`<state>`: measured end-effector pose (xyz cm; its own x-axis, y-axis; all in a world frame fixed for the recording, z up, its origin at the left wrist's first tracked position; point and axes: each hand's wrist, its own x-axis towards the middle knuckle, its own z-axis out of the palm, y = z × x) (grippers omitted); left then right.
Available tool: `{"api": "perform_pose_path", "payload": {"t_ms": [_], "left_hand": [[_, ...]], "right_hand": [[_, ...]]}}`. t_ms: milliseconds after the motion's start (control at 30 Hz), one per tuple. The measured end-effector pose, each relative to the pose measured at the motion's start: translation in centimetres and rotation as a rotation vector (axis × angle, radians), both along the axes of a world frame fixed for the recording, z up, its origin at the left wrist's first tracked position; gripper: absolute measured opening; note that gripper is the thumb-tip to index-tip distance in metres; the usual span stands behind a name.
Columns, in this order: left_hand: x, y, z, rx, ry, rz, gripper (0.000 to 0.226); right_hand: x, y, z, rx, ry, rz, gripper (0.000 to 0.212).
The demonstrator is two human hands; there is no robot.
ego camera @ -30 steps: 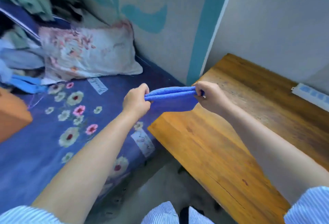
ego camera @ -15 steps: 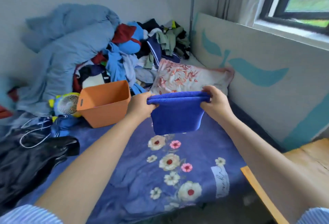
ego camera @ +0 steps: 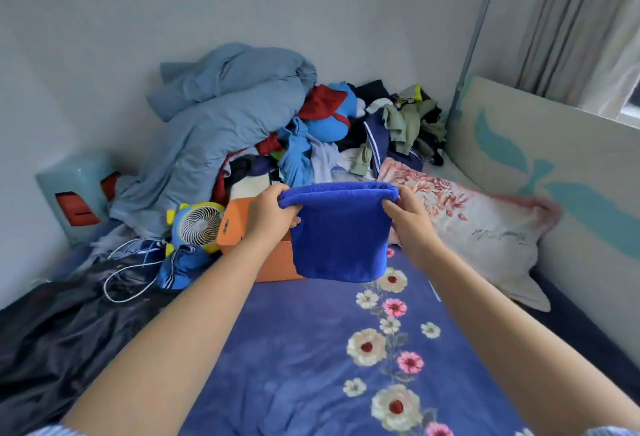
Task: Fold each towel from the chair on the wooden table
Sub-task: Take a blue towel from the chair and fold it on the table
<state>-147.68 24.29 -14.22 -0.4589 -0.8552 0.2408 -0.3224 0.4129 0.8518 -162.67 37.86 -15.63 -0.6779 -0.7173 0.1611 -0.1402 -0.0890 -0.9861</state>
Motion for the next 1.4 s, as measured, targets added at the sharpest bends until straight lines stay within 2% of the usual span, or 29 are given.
{"api": "perform_pose_path", "payload": {"t_ms": [67,200,333,467,600,800,900,1067,1200,1300,1400], "left_hand": [[-1.2,-2.7,0.2,0.016,0.015,0.009,0.019],[-4.2,-8.8,0.0,0.033,-0.041,0.069,0.033],[-7.5,-15.1,-0.7,0.045,-0.086,0.143,0.039],[-8.6,-19.8,-1.5,0.010,-0.094,0.226,0.029],[-8.6,-24.9,-2.6,-0.125,-0.245,0.306,0.014],[-10.2,-31.8,-5.9,-0.075,-0.247,0.307,0.018],[-11.4,-35.8,-9.2,0.031,-0.232,0.244,0.024],[-13.9,-42.2,-17.3,0.378,-0.036,0.179,0.029],[-15.8,-45.6,-24.5,0.604,0.068,0.091,0.022],[-17.0,-46.9,-30.5,0.645,-0.045,0.128,0.026],[-18.0,-47.7,-36.0,0.639,-0.288,0.173,0.032]], "right_hand": [[-1.2,-2.9,0.0,-0.030,0.023,0.004,0.025],[-4.9,-9.3,-0.9,-0.033,0.036,0.046,0.022],[-9.1,-16.4,-1.9,0.005,0.064,0.102,0.029],[-10.9,-22.3,-2.2,0.030,0.114,0.143,0.031],[-11.5,-27.5,-2.9,0.045,0.223,0.214,0.028],[-13.0,-34.5,-6.1,0.050,0.112,0.250,0.028],[-14.2,-37.7,-9.3,0.095,0.077,0.246,0.027],[-16.1,-43.4,-16.1,0.214,-0.021,0.172,0.030],[-17.4,-47.5,-22.4,0.333,-0.052,0.082,0.031],[-17.8,-49.9,-27.8,0.440,-0.072,-0.002,0.026],[-18.3,-51.2,-33.2,0.712,-0.053,-0.026,0.030]]}}
